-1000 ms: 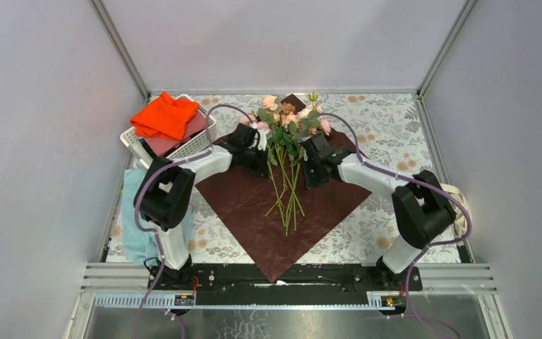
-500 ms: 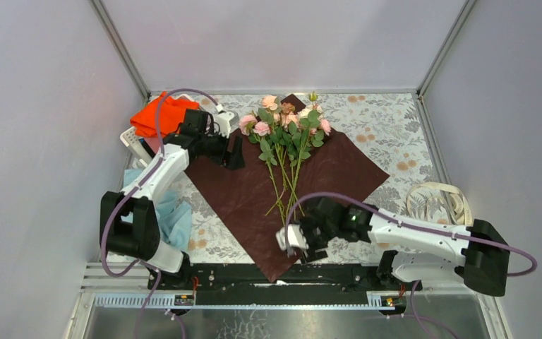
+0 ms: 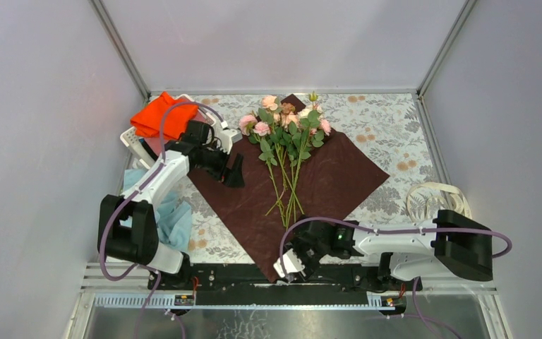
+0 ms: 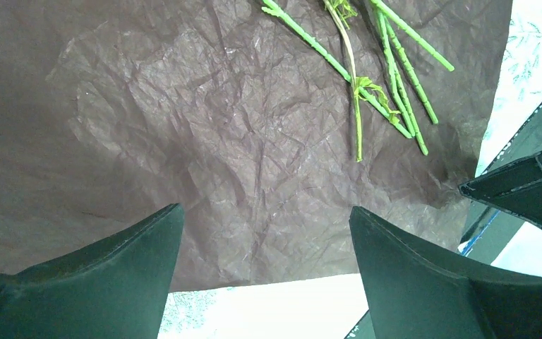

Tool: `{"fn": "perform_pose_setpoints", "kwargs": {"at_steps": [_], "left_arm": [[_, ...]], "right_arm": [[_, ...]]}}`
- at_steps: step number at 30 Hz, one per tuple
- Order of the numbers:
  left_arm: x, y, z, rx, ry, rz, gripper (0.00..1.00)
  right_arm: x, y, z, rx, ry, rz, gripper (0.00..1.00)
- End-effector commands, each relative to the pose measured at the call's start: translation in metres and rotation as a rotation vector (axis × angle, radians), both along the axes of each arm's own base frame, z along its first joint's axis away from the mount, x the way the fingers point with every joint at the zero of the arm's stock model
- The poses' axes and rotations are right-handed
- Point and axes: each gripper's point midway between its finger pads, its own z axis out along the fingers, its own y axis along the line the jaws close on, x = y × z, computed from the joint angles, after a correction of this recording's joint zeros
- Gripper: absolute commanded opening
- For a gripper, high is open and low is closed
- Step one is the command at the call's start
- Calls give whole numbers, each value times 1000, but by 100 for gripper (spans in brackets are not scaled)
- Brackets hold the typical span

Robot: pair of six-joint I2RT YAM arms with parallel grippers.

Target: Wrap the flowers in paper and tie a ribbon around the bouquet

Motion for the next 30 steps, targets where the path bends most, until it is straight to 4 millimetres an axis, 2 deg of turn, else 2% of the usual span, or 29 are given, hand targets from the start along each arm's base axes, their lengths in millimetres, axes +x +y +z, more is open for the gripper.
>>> {"fn": "perform_pose_setpoints", "kwargs": {"at_steps": [1, 7, 10, 13, 20, 24, 30], "left_arm": [[-5, -2, 7, -18, -20, -29, 95], [-4, -2, 3, -17, -17, -24, 95], [-5, -2, 2, -13, -18, -28, 95], [-7, -2, 2, -17, -17, -31, 95], [-6, -3, 5, -21, -31, -36, 95], [-6, -4, 6, -27, -27, -39, 95], [-6, -3, 5, -24, -28, -39, 95]], "right_arm": [[17, 34, 13, 110, -92, 16, 63], [23, 46, 8, 106, -105, 6, 59], [34, 55, 18, 142, -141, -38, 55], [41, 55, 27, 137, -182, -39, 55], [26, 34, 40, 67, -197, 122, 59], [23, 36, 46, 69, -180, 134, 60], [19, 37, 28, 43, -160, 164, 66]]}}
